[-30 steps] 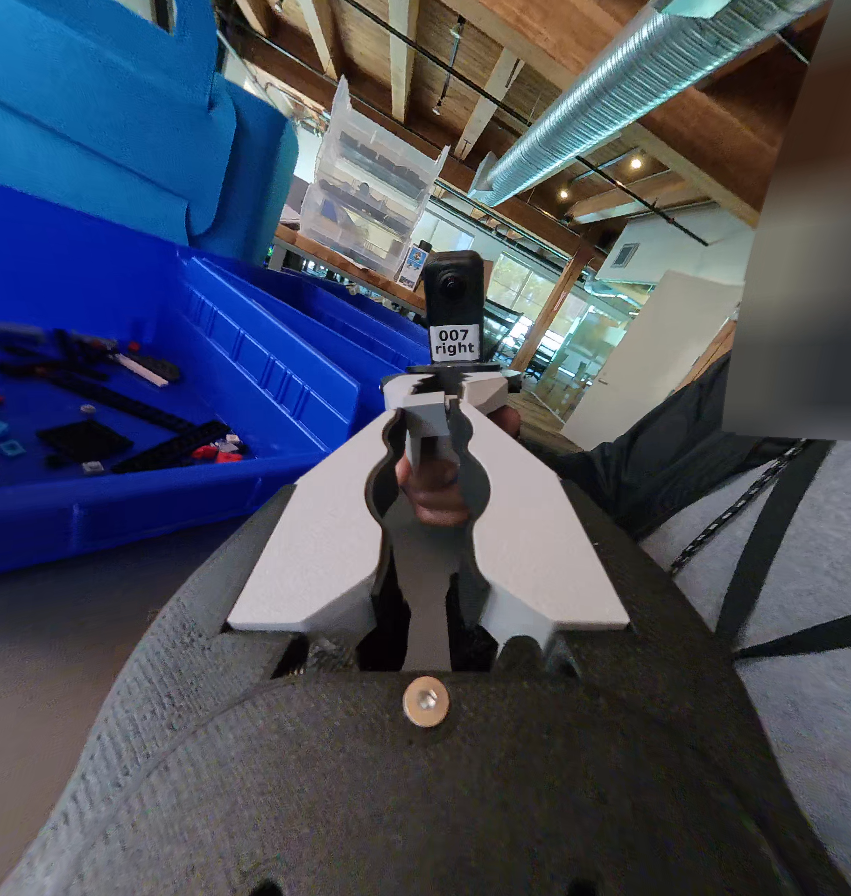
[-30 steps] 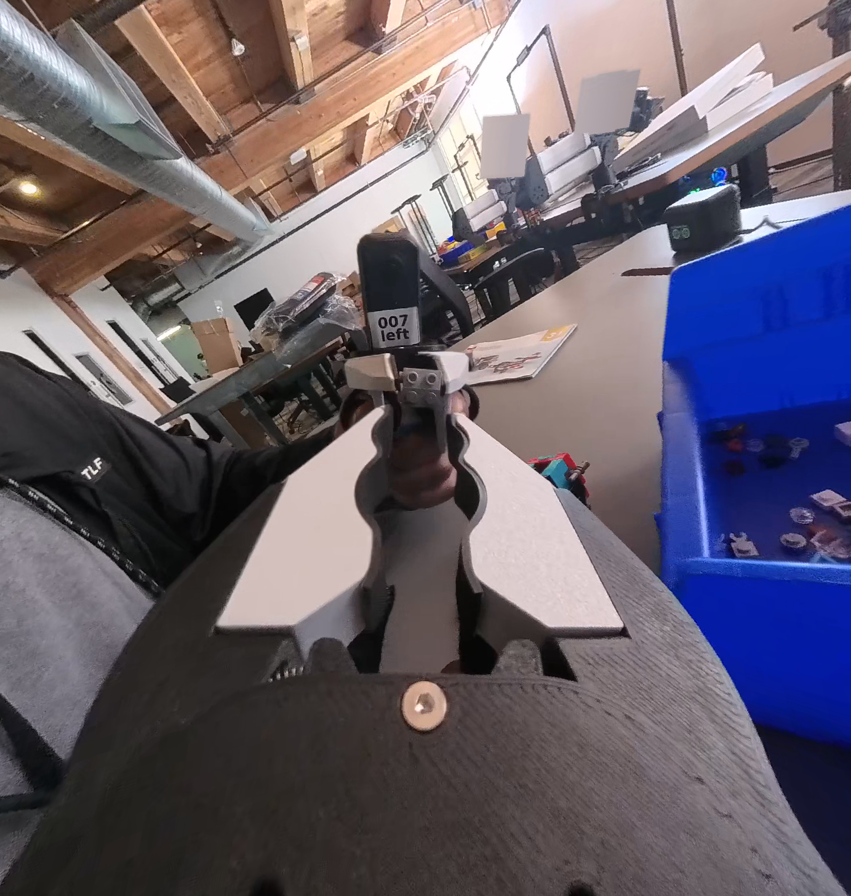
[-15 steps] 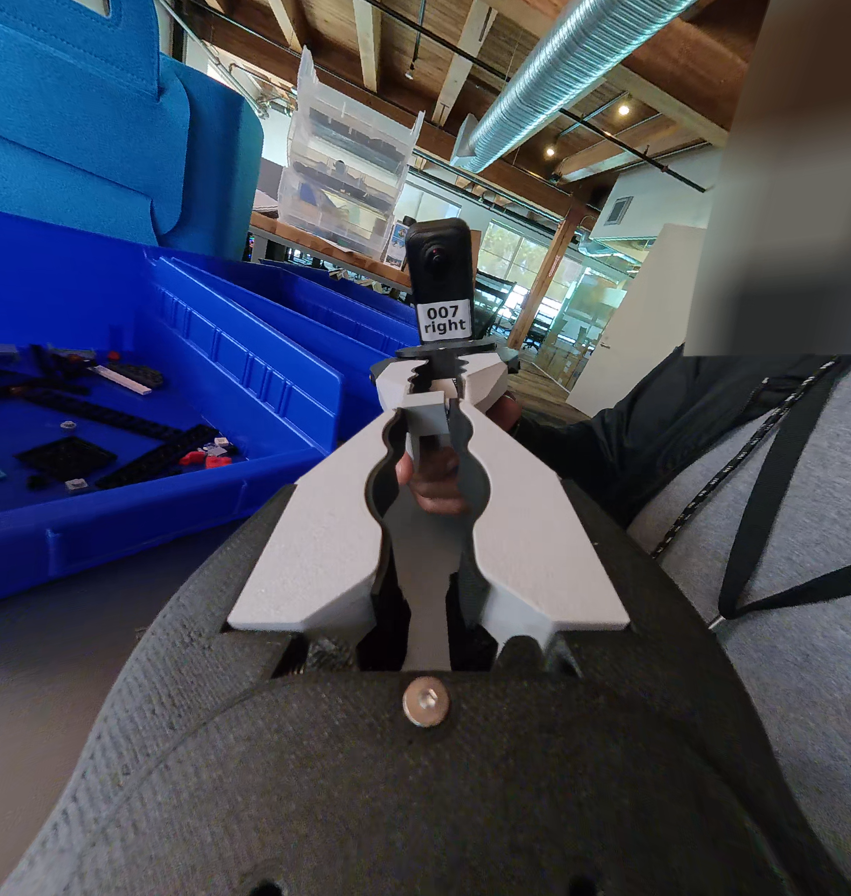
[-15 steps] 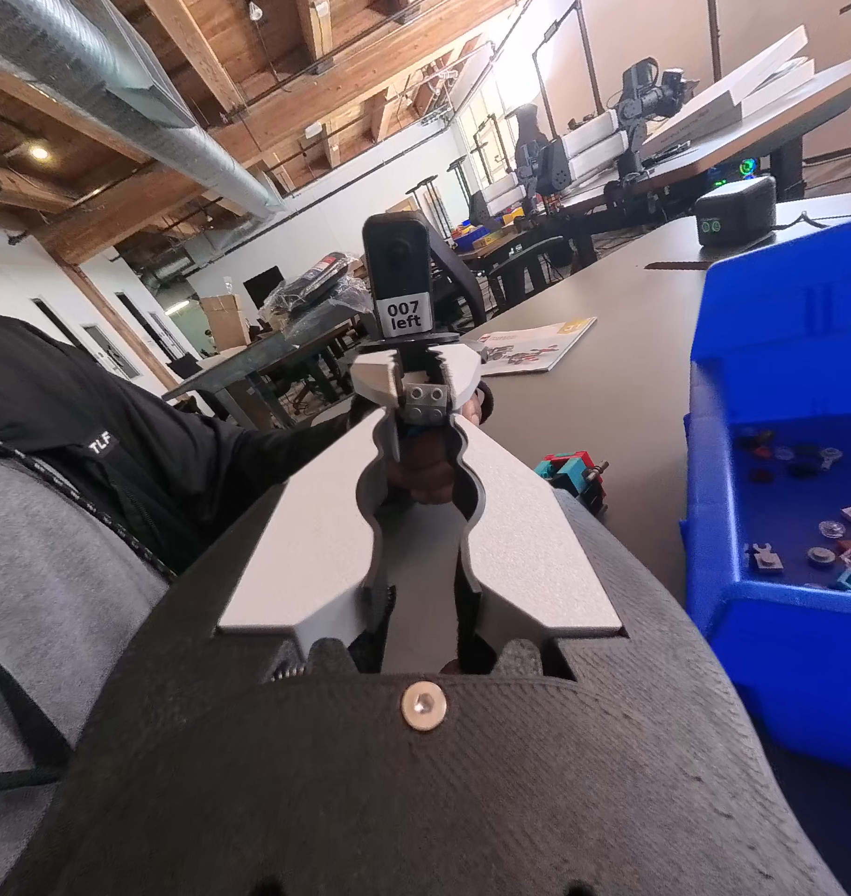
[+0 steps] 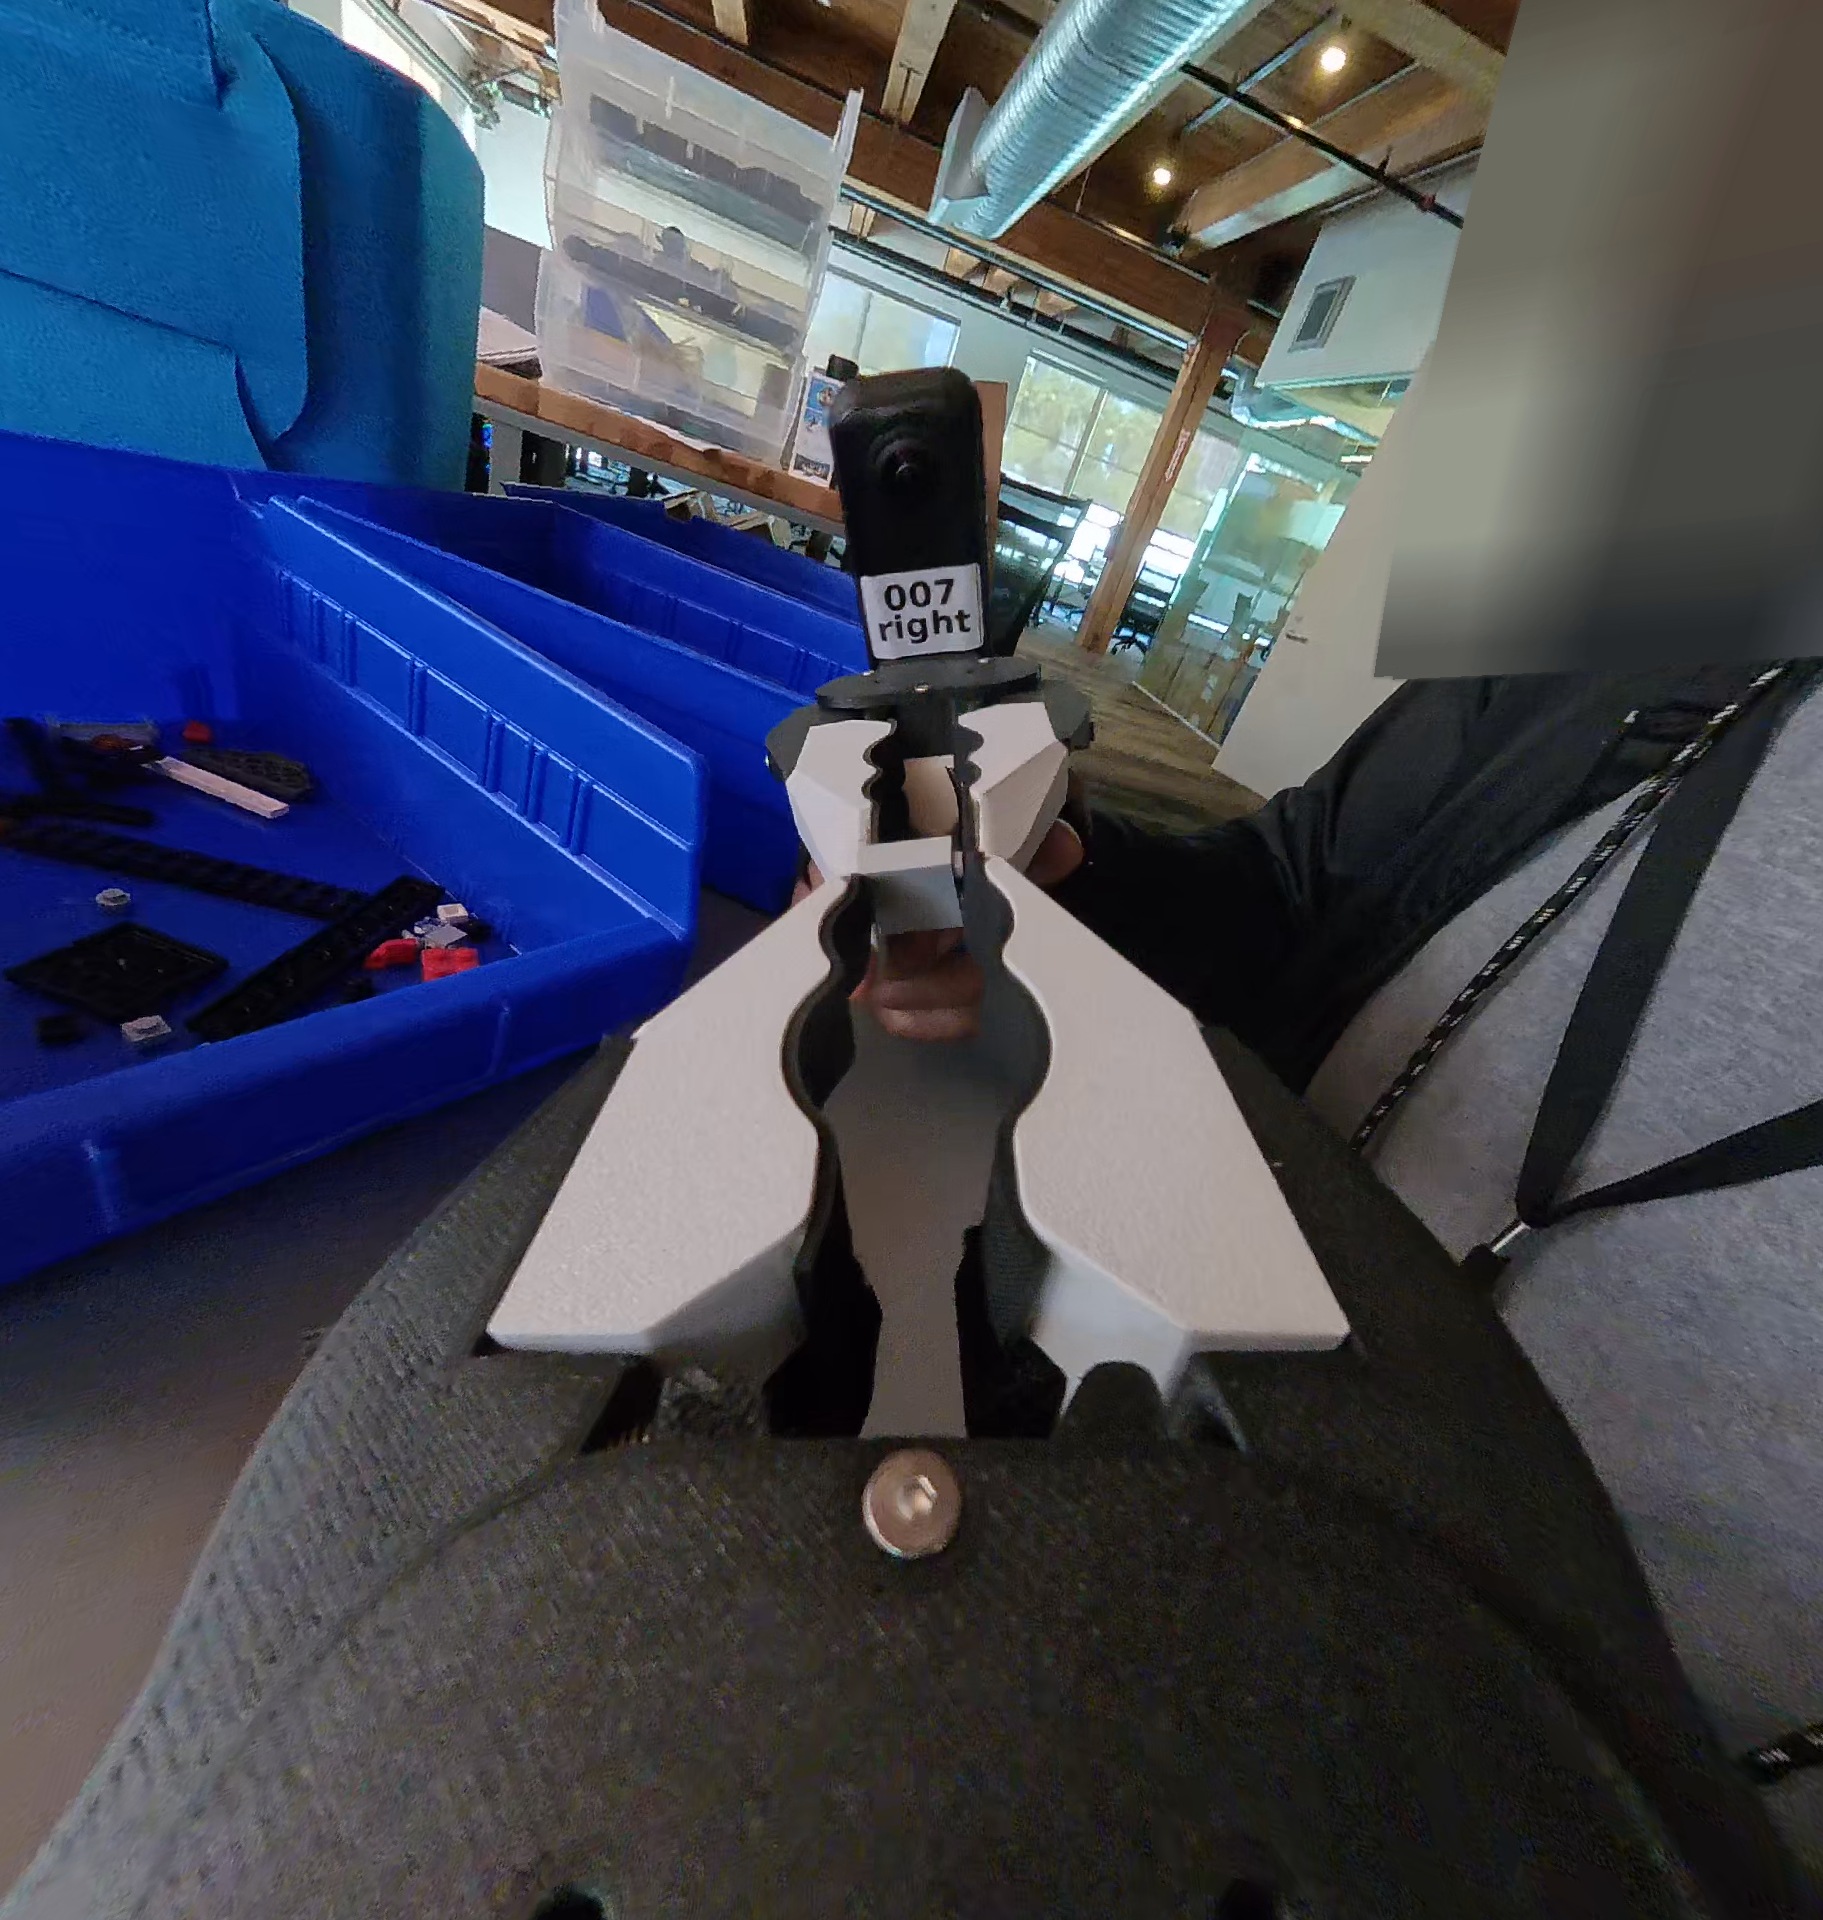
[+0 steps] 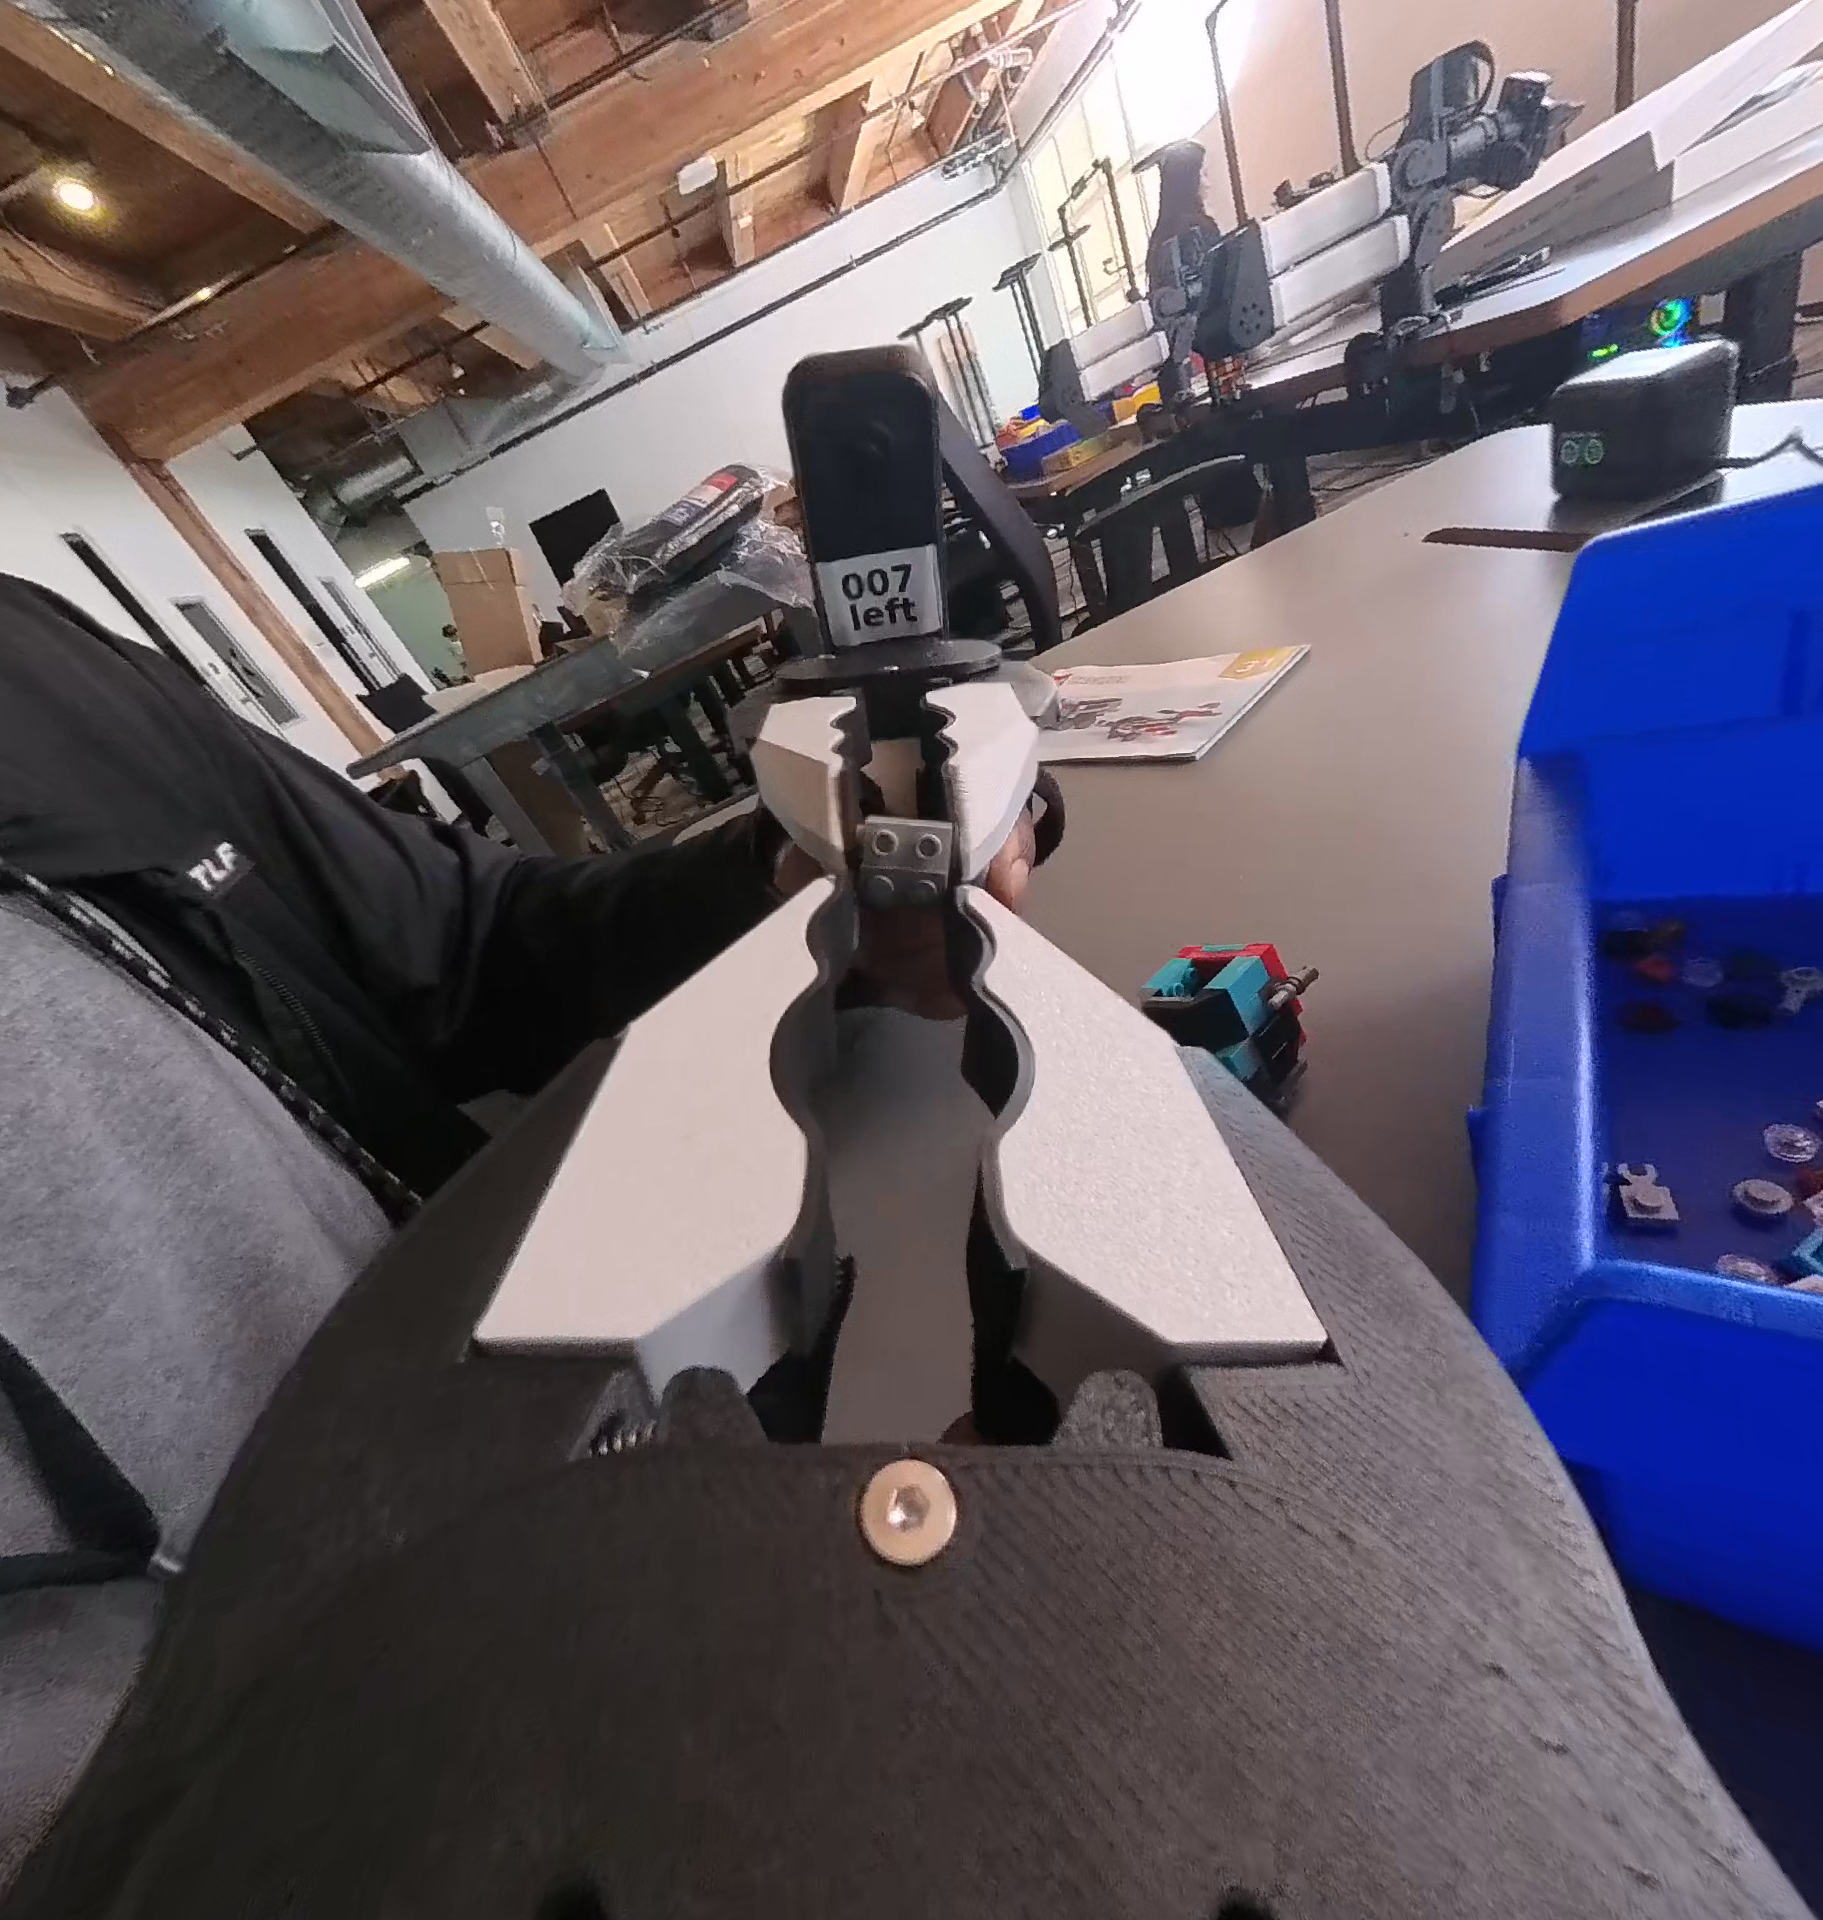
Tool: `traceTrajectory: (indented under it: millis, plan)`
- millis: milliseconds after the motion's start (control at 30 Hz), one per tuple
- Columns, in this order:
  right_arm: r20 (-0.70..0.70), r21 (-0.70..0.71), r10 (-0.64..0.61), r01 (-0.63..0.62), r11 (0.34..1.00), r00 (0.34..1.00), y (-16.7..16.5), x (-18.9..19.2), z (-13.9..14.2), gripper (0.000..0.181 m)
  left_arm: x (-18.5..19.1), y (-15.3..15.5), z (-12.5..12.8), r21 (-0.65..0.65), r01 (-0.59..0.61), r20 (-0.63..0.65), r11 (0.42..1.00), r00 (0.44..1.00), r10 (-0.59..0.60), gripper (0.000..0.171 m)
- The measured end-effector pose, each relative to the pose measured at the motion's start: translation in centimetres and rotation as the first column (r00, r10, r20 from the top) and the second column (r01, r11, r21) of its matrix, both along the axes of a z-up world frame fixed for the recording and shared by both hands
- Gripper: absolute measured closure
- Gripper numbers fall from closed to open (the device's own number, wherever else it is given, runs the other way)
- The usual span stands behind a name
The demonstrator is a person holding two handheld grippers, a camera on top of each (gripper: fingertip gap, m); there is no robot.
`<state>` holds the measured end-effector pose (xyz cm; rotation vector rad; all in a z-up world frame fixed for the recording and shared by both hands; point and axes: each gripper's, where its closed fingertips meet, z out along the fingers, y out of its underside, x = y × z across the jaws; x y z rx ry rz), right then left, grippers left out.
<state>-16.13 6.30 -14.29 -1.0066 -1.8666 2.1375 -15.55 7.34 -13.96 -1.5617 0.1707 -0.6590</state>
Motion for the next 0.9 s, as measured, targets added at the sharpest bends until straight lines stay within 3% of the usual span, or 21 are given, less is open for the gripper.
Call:
traceTrajectory:
  millis: [467,667,900]
  plan:
    - [-0.211,0.287,-0.164,0.221,0.932,0.964,0.9,-1.3,-1.1,0.164,-1.3,0.7,-1.0,-0.059,-0.091,0.012,0.994,0.996,0.092,0.153]
    - [-0.254,0.337,-0.211,0.290,0.895,0.944,1.5,-1.7,-1.4,0.165,-2.0,1.0,-1.4,-0.074,-0.144,-0.016,0.987,0.990,0.143,0.153]
    - [-0.228,0.292,-0.221,0.283,0.914,0.948,1.6,-1.8,-1.1,0.164,-2.0,1.0,-1.2,-0.058,-0.137,0.024,0.989,0.990,0.138,0.153]
